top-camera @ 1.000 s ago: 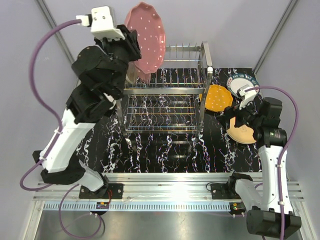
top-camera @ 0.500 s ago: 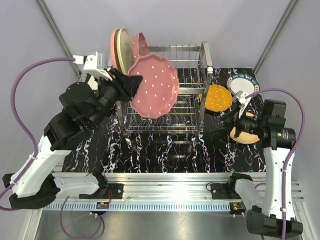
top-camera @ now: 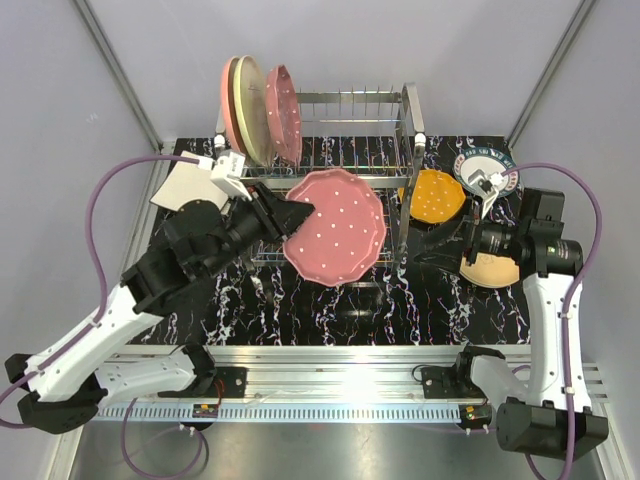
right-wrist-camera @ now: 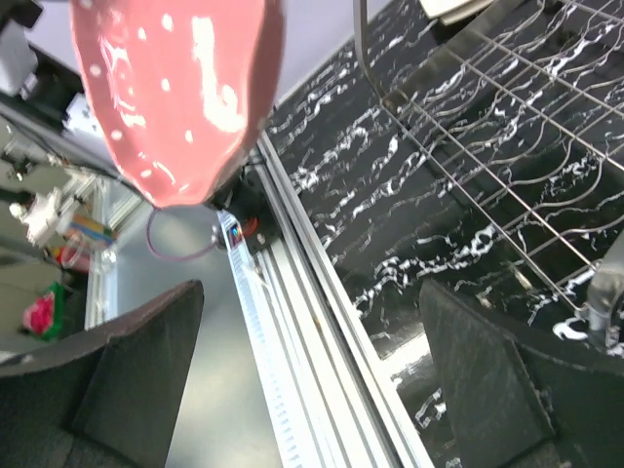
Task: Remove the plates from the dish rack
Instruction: Pass the plate from the left arm to the right
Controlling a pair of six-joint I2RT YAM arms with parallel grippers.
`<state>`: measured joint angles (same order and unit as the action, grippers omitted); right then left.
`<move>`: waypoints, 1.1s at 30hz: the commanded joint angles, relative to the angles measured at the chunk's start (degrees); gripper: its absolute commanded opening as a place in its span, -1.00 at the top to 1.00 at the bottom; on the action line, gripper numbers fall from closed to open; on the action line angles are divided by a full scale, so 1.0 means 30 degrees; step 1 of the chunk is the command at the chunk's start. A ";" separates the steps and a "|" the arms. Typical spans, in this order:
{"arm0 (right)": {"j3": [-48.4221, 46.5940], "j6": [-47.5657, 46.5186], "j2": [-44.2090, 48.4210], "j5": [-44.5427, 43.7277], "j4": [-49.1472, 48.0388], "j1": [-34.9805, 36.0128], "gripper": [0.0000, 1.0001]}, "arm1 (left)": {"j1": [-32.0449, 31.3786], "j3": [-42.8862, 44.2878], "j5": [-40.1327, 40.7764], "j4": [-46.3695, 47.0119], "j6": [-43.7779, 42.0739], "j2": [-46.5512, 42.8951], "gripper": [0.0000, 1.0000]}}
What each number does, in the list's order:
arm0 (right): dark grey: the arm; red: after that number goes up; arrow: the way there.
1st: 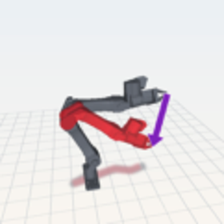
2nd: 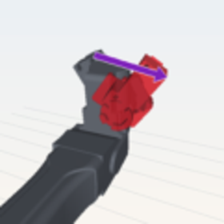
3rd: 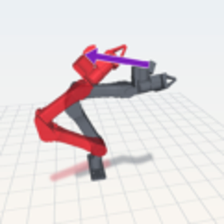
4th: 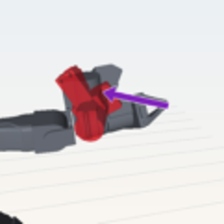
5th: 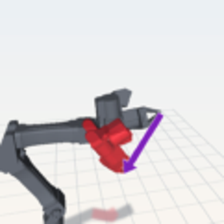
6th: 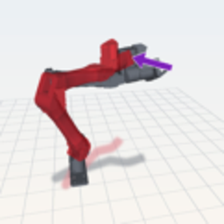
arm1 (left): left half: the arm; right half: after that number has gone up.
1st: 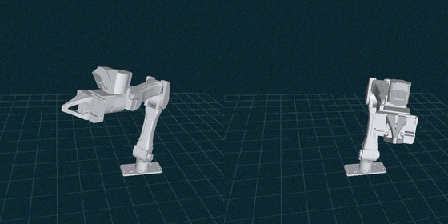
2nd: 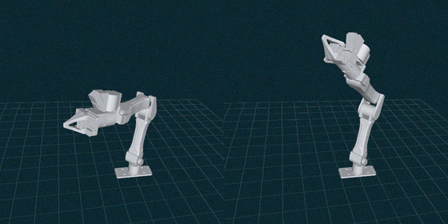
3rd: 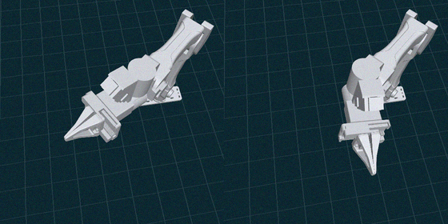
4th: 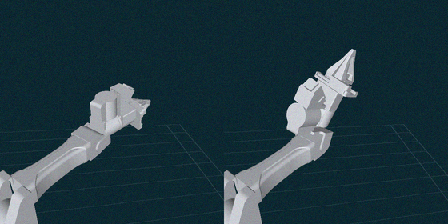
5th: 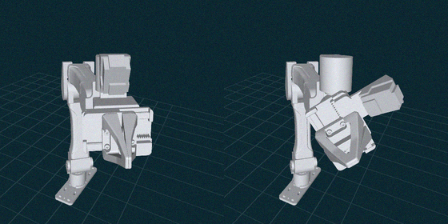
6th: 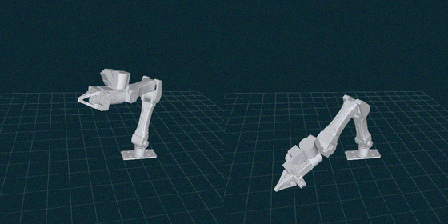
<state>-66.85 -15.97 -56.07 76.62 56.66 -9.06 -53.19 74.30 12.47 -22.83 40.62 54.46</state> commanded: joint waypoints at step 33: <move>0.6403 1.7274 0.0352 -0.1547 -1.7888 0.4191 0.30 | -0.0083 -0.5841 -0.2485 1.2940 0.4565 0.1652 1.00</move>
<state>-48.45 31.94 -55.18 69.82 8.62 2.68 -53.19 55.61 5.74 0.64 51.51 59.94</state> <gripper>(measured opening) 0.394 0.291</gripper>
